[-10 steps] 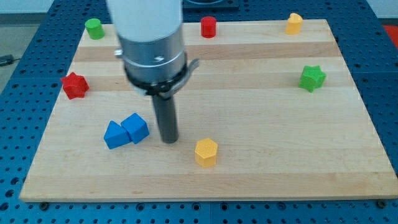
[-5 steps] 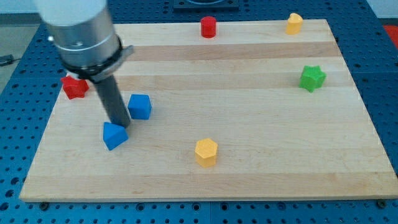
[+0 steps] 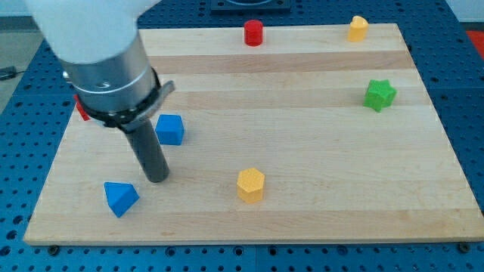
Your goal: Push blue triangle to the bottom left corner of the board
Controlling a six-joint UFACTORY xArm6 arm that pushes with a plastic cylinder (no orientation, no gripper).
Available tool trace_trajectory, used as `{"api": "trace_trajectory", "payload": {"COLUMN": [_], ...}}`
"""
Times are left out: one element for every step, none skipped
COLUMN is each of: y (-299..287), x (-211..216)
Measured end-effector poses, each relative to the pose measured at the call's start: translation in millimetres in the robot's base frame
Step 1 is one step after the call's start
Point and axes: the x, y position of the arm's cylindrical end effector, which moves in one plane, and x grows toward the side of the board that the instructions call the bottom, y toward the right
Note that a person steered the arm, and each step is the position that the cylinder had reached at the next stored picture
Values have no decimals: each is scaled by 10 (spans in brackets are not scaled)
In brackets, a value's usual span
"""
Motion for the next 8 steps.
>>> {"api": "trace_trajectory", "payload": {"y": [-30,-138,-236,-317,-493,-590,-592,-697], "x": [350,445,279,135,172,251,331,386]}}
